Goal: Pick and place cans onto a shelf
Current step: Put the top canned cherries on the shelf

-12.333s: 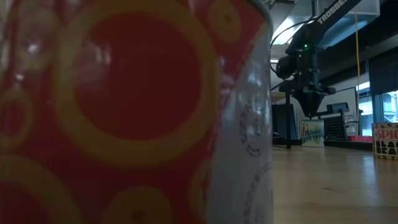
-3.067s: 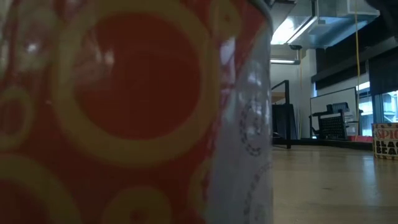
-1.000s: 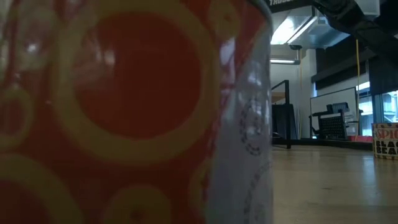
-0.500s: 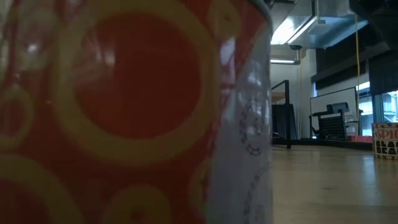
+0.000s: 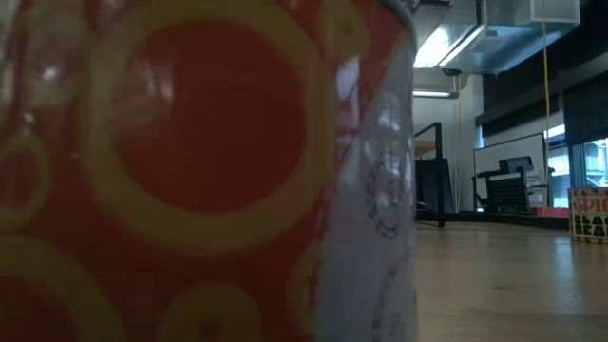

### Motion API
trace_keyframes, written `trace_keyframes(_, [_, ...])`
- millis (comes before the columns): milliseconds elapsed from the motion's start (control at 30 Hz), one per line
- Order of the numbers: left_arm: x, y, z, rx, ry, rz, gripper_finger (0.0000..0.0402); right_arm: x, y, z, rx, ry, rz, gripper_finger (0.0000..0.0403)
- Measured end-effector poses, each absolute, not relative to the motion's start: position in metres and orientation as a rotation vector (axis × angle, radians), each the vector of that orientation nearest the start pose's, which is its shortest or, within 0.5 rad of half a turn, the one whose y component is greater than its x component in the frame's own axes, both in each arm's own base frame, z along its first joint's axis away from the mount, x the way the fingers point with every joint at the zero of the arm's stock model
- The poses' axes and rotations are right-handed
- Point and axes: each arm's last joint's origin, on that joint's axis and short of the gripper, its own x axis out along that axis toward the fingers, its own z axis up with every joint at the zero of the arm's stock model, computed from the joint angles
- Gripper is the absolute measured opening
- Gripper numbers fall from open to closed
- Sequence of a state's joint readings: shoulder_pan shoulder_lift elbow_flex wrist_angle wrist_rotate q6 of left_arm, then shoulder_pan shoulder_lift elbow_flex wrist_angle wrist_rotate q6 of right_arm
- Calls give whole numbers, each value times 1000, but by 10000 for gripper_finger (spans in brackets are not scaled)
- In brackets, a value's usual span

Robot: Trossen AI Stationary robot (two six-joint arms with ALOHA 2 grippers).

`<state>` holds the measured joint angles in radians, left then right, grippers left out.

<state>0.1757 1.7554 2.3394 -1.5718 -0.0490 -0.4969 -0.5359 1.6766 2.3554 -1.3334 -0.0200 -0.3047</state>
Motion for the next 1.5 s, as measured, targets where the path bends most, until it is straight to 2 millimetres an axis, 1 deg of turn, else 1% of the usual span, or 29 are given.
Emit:
trace_keyframes(67, [290, 45, 467, -571, 945, 329, 78, 227, -130, 517, -87, 658, -402, 3])
trace_keyframes(133, [292, 36, 465, -589, 972, 250, 79, 217, -121, 525, -77, 625, -404, 3])
trace_keyframes(300, [298, 8, 456, -567, 1049, 124, 80, 191, -98, 539, -54, 564, -393, 3])
trace_keyframes(367, [298, -5, 451, -572, 1082, 108, 80, 182, -91, 542, -48, 551, -387, 3])
trace_keyframes(467, [297, -19, 439, -599, 1136, 175, 80, 172, -83, 546, -55, 537, -377, 3])
trace_keyframes(533, [293, -27, 430, -644, 1177, 229, 80, 166, -79, 548, -63, 524, -370, 3])
trace_keyframes(667, [276, -39, 411, -746, 1221, 415, 80, 156, -72, 551, -74, 511, -360, 3])
trace_keyframes(767, [261, -42, 401, -775, 1205, 559, 80, 152, -69, 551, -97, 526, -346, 3])
trace_keyframes(900, [240, -30, 397, -760, 1075, 762, 80, 150, -67, 551, -100, 528, -339, 3])
trace_keyframes(1000, [226, -13, 395, -779, 992, 885, 80, 150, -67, 550, -96, 532, -327, 3])
trace_keyframes(1167, [207, 24, 386, -804, 893, 1104, 80, 151, -65, 550, -87, 524, -279, 3])
trace_keyframes(1300, [197, 59, 376, -842, 875, 1272, 80, 152, -63, 551, -76, 515, -230, 3])
trace_keyframes(1400, [189, 85, 368, -855, 911, 1337, 80, 152, -63, 551, -74, 513, -223, 3])
trace_keyframes(1500, [188, 107, 359, -906, 897, 1346, 80, 152, -63, 551, -75, 513, -223, 3])
